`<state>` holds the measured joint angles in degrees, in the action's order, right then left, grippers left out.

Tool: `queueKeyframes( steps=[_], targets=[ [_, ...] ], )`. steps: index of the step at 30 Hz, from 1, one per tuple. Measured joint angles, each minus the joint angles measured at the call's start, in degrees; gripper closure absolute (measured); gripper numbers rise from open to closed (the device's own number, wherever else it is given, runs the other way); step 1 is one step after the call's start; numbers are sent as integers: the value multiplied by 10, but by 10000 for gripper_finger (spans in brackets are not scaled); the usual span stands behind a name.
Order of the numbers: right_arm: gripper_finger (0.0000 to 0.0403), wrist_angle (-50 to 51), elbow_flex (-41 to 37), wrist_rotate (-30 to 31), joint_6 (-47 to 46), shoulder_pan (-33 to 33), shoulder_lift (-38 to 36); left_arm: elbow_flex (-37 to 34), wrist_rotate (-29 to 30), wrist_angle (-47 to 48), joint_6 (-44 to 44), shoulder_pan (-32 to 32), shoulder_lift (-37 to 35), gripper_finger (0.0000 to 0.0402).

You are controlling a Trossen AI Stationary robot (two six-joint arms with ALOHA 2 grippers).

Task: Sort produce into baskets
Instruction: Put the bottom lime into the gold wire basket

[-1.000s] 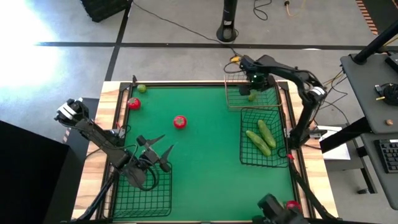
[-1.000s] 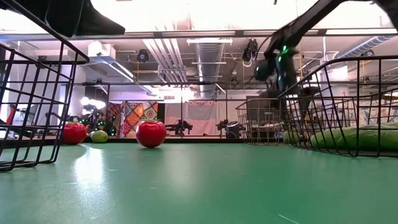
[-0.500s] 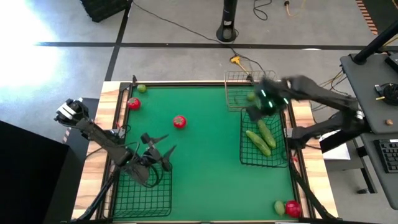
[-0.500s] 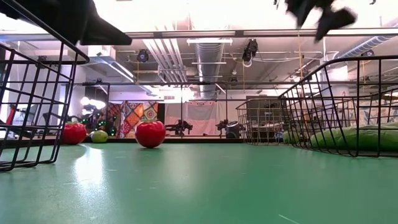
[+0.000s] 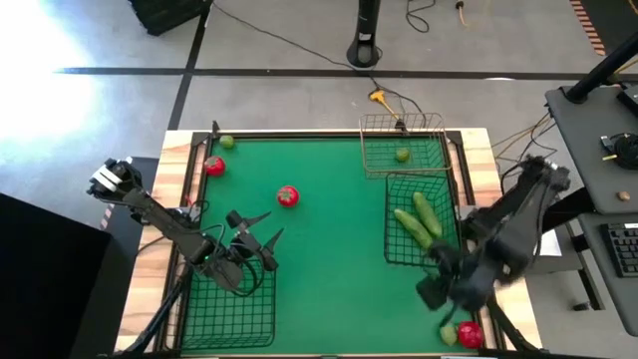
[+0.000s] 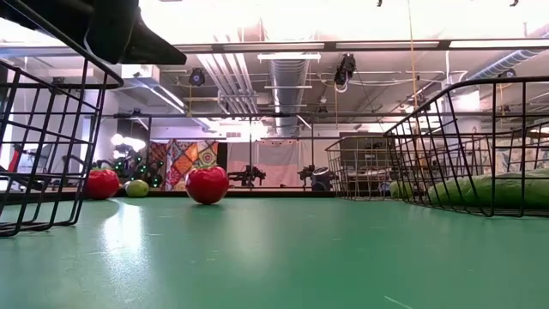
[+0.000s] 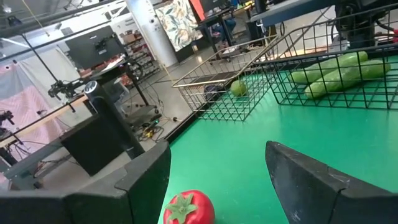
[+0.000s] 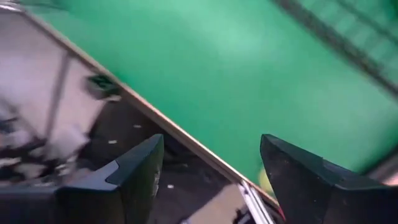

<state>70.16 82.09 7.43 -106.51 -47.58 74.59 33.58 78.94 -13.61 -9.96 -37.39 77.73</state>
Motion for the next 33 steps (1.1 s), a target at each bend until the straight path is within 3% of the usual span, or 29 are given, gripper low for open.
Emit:
queueKeyframes(
  steps=[3,8,15,21,33],
  targets=[
    [131,2,0,-44,-33,-7,48,0,0,0,0,0,0,157],
    [107,11,0,-180,-43,-3,139,0,0,0,6,4,0,157],
    [62,16,-1,-377,32,-2,245,0,0,-1,15,44,0,157],
    [43,11,-6,-400,111,7,301,-5,0,1,9,77,6,157],
    [52,-40,-19,-454,192,8,378,-7,-9,-1,15,82,9,157]
  ],
)
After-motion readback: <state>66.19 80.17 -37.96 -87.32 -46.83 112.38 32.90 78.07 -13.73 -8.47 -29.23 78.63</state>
